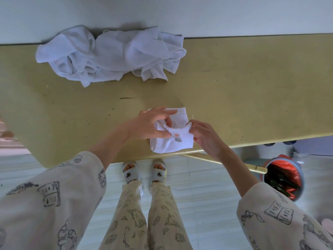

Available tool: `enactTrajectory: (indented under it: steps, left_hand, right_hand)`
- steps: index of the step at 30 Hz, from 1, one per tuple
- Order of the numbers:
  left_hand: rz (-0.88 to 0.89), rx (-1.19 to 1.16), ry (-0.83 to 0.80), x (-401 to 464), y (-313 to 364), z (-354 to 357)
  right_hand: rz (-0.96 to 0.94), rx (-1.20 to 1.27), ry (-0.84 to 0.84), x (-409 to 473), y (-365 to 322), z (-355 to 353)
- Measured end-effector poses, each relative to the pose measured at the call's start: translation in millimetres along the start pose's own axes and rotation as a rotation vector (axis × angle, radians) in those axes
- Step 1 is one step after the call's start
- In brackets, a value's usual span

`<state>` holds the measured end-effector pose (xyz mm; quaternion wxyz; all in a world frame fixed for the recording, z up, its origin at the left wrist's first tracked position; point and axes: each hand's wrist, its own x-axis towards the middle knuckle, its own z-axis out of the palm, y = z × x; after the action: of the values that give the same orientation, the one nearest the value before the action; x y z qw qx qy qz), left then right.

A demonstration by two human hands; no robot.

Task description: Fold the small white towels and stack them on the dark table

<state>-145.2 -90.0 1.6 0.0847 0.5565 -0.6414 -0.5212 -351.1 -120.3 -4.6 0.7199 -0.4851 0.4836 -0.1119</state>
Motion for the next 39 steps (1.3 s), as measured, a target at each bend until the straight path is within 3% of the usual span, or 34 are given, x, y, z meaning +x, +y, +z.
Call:
enactTrajectory:
  steps: [7, 15, 19, 25, 28, 33, 39]
  left_hand:
    - [-0.017, -0.096, -0.021, -8.6, -5.5, 2.6]
    - [0.041, 0.010, -0.044, -10.3, 3.8, 8.9]
    - [0.039, 0.063, 0.082, -14.8, -6.7, 11.6]
    - [-0.050, -0.034, 0.244, -22.0, -16.0, 6.0]
    - [-0.067, -0.043, 0.332, -21.9, -16.7, 4.2]
    - [-0.055, -0.030, 0.337, -16.7, -10.8, 2.1]
    - [-0.037, -0.015, 0.367, -10.6, -8.4, -4.9]
  right_hand:
    - [-0.011, -0.021, -0.025, -3.4, 1.6, 0.3]
    - [-0.043, -0.051, -0.020, -7.1, 0.7, 3.4]
    - [-0.060, -0.048, 0.002, -8.0, 5.9, 0.8]
    - [-0.042, 0.004, 0.147, -7.8, 6.3, 0.1]
    - [-0.096, -0.126, 0.182, -3.5, 9.2, 0.3]
    - [-0.202, -0.487, 0.133, 1.7, -1.8, 2.0]
    - [-0.149, -0.541, 0.188, 20.3, -16.4, 0.4]
